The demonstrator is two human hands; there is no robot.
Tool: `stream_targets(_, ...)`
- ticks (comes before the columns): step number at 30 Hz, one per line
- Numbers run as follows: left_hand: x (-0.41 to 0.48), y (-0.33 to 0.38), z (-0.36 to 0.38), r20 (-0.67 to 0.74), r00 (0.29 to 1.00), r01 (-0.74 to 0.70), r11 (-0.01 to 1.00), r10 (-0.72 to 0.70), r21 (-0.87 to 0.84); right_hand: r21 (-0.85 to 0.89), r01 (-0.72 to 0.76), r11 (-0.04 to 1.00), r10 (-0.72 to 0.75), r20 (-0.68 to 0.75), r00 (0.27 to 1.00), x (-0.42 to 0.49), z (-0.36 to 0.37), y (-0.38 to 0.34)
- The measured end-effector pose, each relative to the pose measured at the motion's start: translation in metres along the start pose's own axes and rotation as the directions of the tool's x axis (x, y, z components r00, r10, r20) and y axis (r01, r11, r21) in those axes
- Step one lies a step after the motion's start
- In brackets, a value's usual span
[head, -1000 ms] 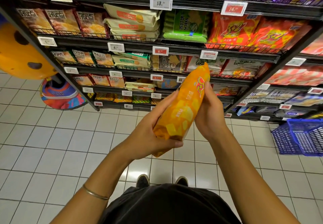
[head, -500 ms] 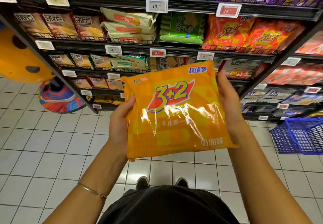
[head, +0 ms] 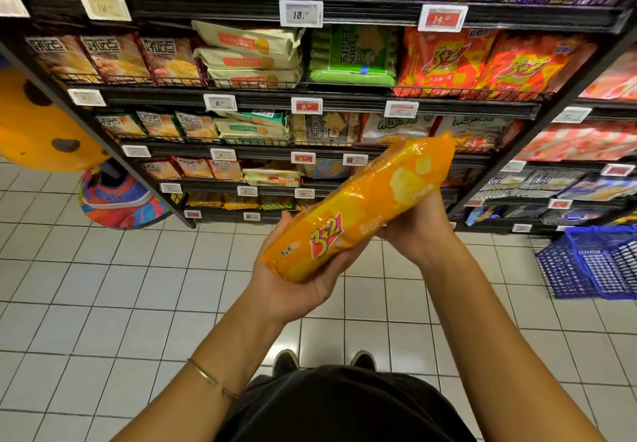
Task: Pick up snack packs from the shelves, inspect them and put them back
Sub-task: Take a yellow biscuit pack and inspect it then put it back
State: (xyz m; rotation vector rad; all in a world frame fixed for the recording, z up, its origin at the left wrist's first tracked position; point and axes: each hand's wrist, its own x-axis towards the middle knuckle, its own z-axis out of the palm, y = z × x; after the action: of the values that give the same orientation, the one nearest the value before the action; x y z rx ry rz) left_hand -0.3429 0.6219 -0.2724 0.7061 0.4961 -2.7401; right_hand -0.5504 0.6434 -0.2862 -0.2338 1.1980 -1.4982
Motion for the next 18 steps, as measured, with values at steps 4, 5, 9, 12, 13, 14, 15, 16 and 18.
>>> stream_targets(4,0.004,0.003,-0.007,0.125,0.986,0.112,0.994,-0.111,-0.002,-0.033,-0.058,0.998,0.056,-0.053,0.997,0.0,-0.007,0.003)
stream_targets(5,0.005,0.004,-0.008,0.127,0.985,0.116,0.993,-0.116,0.008,-0.026,-0.071,0.997,0.069,-0.055,0.996,-0.001,-0.009,0.003)
stream_targets(9,0.004,0.003,-0.002,0.068,0.996,0.054,0.993,-0.062,0.109,0.006,-0.088,0.996,0.088,-0.053,0.995,0.001,-0.016,0.005)
stream_targets(12,0.003,0.003,0.003,-0.052,0.996,-0.058,0.97,0.072,0.236,0.035,-0.103,0.994,0.104,-0.029,0.994,0.001,-0.021,0.006)
stream_targets(13,0.003,0.004,0.004,-0.1,0.985,-0.104,0.95,0.139,0.295,0.036,-0.108,0.993,0.109,-0.021,0.994,0.001,-0.024,0.005)
stream_targets(14,0.004,0.006,0.005,-0.145,0.966,-0.149,0.922,0.212,0.358,0.038,-0.112,0.993,0.113,-0.007,0.994,0.001,-0.028,0.004)
stream_targets(15,0.004,0.009,0.006,-0.182,0.939,-0.193,0.887,0.291,0.419,0.043,-0.122,0.992,0.121,0.026,0.992,0.0,-0.032,0.001)
stream_targets(16,0.003,0.012,0.006,-0.202,0.908,-0.235,0.847,0.366,0.477,0.055,-0.141,0.988,0.137,0.072,0.988,0.0,-0.037,-0.002)
stream_targets(18,0.001,0.019,0.009,-0.174,0.873,-0.282,0.761,0.456,0.584,0.044,-0.192,0.98,0.182,0.172,0.968,-0.003,-0.046,-0.008)
